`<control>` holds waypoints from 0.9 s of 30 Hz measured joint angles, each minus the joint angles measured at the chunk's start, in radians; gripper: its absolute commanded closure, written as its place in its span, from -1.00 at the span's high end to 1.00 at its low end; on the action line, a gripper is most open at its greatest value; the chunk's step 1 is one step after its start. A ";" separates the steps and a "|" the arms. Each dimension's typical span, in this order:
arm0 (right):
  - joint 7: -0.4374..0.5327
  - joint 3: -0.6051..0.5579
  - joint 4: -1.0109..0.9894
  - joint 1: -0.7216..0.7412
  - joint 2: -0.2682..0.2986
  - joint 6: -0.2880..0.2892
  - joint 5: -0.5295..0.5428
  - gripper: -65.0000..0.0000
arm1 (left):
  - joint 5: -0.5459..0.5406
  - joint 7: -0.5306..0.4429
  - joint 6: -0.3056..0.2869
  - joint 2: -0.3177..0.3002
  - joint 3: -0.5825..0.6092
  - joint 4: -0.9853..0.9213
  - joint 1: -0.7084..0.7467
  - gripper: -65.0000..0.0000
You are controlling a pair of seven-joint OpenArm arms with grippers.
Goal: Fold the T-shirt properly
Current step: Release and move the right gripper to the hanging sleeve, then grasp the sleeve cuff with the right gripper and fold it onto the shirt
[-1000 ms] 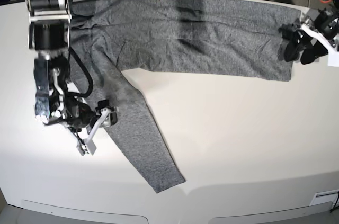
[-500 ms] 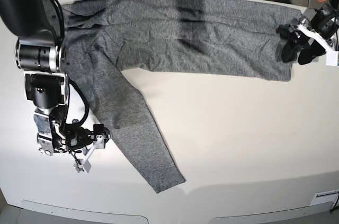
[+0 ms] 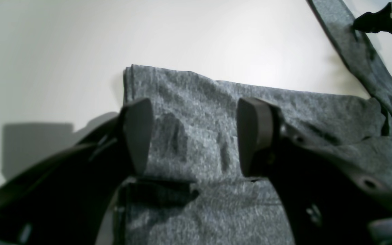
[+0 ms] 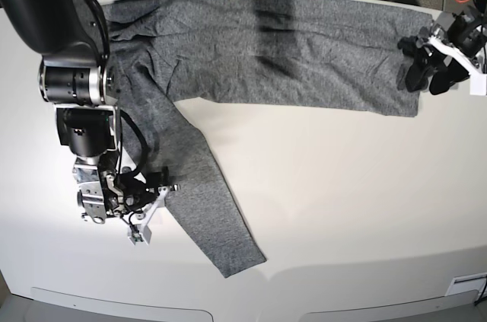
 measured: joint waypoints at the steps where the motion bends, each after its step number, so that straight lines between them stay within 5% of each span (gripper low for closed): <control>1: -0.002 0.000 0.000 0.000 0.000 0.000 0.000 -0.64 | 0.008 0.000 0.000 0.000 0.000 0.000 0.000 0.18; 4: -0.004 0.000 0.000 0.000 0.000 0.001 0.000 -1.00 | 0.031 0.000 0.000 0.000 0.000 0.000 0.000 0.18; 12: -0.041 0.000 -0.001 0.020 0.000 0.005 0.008 -1.00 | 0.074 -0.038 0.000 0.000 0.000 0.000 0.000 0.18; 14: -0.107 0.000 0.002 0.036 -0.002 0.087 0.037 -1.00 | 0.075 -0.037 0.000 0.000 0.000 0.000 0.000 0.18; 22: -0.514 0.000 0.248 0.042 -0.009 0.088 0.358 -1.00 | 0.075 -0.037 0.000 0.001 0.000 0.000 0.000 0.18; 27: -0.657 -0.027 0.404 -0.029 -0.017 0.088 0.633 -1.00 | 0.075 -0.035 0.000 0.000 0.000 0.000 0.000 0.18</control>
